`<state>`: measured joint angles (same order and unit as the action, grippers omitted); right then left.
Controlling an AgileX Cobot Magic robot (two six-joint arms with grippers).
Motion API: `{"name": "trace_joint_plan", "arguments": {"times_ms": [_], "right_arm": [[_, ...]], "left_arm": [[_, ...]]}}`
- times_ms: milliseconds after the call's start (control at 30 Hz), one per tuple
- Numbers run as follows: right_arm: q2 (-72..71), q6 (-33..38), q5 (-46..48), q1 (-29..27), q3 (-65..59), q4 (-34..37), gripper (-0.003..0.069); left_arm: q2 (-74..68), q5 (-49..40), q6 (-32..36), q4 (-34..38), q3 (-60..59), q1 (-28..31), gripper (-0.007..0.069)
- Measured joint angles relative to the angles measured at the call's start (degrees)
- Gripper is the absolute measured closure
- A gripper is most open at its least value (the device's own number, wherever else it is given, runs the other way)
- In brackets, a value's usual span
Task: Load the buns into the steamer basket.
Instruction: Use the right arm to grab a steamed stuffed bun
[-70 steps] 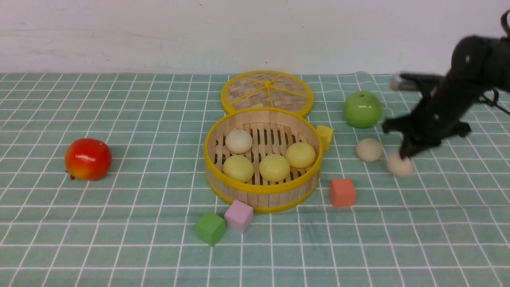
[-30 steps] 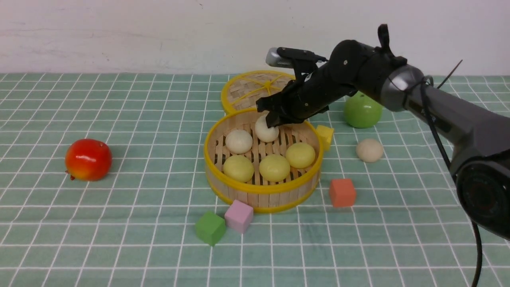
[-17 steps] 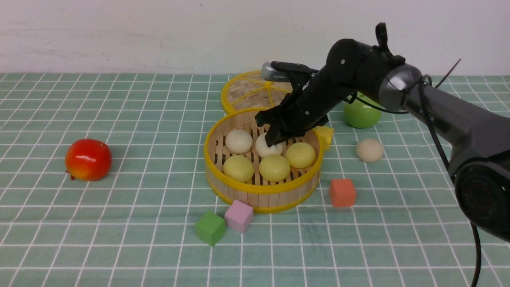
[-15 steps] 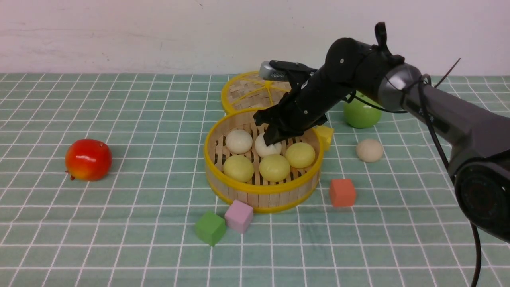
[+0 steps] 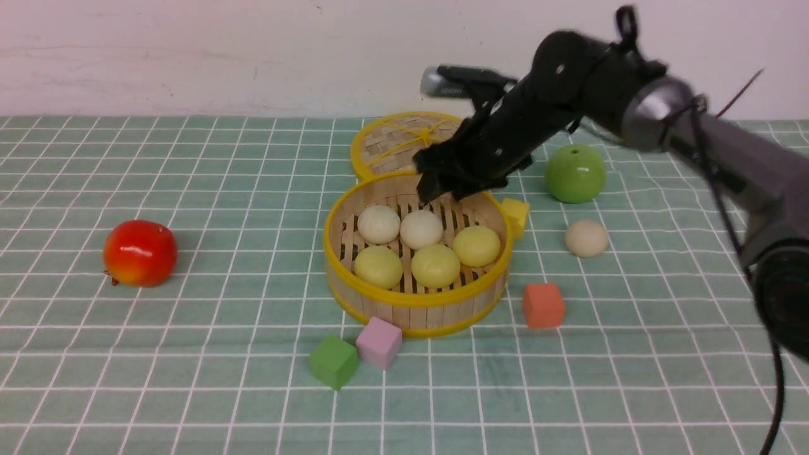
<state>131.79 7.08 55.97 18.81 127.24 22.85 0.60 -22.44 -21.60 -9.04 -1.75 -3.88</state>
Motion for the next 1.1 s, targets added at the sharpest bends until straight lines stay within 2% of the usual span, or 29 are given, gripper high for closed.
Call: {"name": "trace_joint_plan", "arguments": {"times_ms": [33, 100, 200, 333, 367, 500, 567, 633, 833, 1100], "right_arm": [[-0.2, 0.0, 0.2, -0.2, 0.0, -0.3, 0.0218], [-1.9, -2.8, 2.3, -2.9, 0.2, -5.0, 0.0201], [-2.1, -7.1, 5.1, -6.3, 0.3, -11.2, 0.0211], [-2.0, -10.6, 8.2, -9.2, 0.3, -15.3, 0.0286], [-2.0, -11.0, 8.3, -9.5, 0.3, -16.0, 0.0329], [-2.0, -12.6, 8.3, -9.6, 0.3, -17.0, 0.0433], [-1.9, -13.4, 8.3, -9.6, 0.3, -17.6, 0.0461], [-1.2, -14.0, 8.4, -9.6, 0.3, -18.6, 0.0461], [2.5, -15.5, 8.6, -9.6, 0.3, -18.9, 0.0389], [4.7, -15.5, 8.5, -9.8, 0.3, -19.4, 0.0395]], "left_arm": [[0.0, 0.0, 0.0, 0.0, 0.0, 0.0, 0.0386], [0.0, 0.0, 0.0, 0.0, 0.0, 0.0, 0.0386], [0.0, 0.0, 0.0, 0.0, 0.0, 0.0, 0.0386], [0.0, 0.0, 0.0, 0.0, 0.0, 0.0, 0.0386], [0.0, 0.0, 0.0, 0.0, 0.0, 0.0, 0.0386], [0.0, 0.0, 0.0, 0.0, 0.0, 0.0, 0.0386], [0.0, 0.0, 0.0, 0.0, 0.0, 0.0, 0.0386], [0.0, 0.0, 0.0, 0.0, 0.0, 0.0, 0.0386], [0.0, 0.0, 0.0, 0.0, 0.0, 0.0, 0.0386], [0.0, 0.0, 0.0, 0.0, 0.0, 0.0, 0.0386]]}}
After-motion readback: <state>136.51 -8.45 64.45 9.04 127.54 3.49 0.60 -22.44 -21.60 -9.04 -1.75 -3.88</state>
